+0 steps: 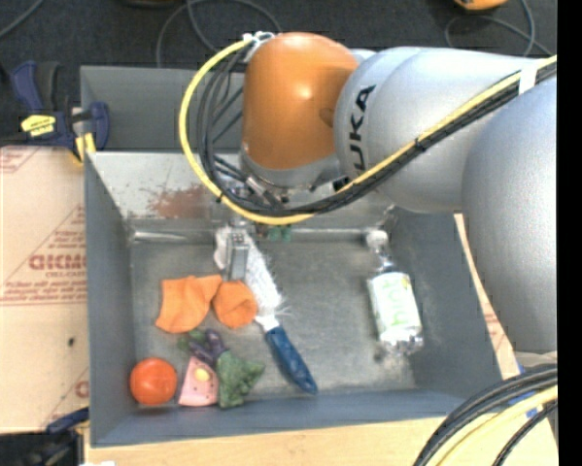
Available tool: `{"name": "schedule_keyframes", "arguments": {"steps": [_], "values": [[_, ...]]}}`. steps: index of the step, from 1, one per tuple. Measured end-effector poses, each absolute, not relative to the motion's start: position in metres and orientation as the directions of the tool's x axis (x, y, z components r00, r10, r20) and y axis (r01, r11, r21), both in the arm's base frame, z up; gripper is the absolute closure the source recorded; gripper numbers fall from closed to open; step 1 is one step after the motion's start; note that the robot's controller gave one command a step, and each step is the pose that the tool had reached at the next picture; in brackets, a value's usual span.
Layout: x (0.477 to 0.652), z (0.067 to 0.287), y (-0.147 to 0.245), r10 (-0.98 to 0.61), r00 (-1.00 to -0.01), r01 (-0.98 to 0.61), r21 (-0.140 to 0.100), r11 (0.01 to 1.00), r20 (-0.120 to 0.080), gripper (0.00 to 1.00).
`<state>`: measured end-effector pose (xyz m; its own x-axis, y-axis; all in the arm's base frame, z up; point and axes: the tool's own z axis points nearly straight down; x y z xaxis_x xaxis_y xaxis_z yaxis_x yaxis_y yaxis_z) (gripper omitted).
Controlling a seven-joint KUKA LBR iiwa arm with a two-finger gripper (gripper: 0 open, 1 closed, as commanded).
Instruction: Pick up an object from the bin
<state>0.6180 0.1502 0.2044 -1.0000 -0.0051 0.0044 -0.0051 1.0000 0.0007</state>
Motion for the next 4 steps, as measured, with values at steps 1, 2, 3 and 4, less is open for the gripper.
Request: {"name": "schedule_keyframes", "arguments": {"steps": [1, 2, 3, 4], "values": [[0.618, 0.206, 0.15, -0.005, -1.0, -0.005, 0.001, 1.0, 0.003, 0.0], [0.622, 0.203, 0.14, -0.037, -0.999, -0.037, 0.001, 0.999, -0.003, 0.0], [0.599, 0.158, 0.141, -0.021, -1.0, -0.021, 0.002, 1.0, -0.008, 0.0], [0.581, 0.126, 0.138, -0.1, -0.995, -0.1, 0.0, 0.995, 0.004, 0.0]]}}
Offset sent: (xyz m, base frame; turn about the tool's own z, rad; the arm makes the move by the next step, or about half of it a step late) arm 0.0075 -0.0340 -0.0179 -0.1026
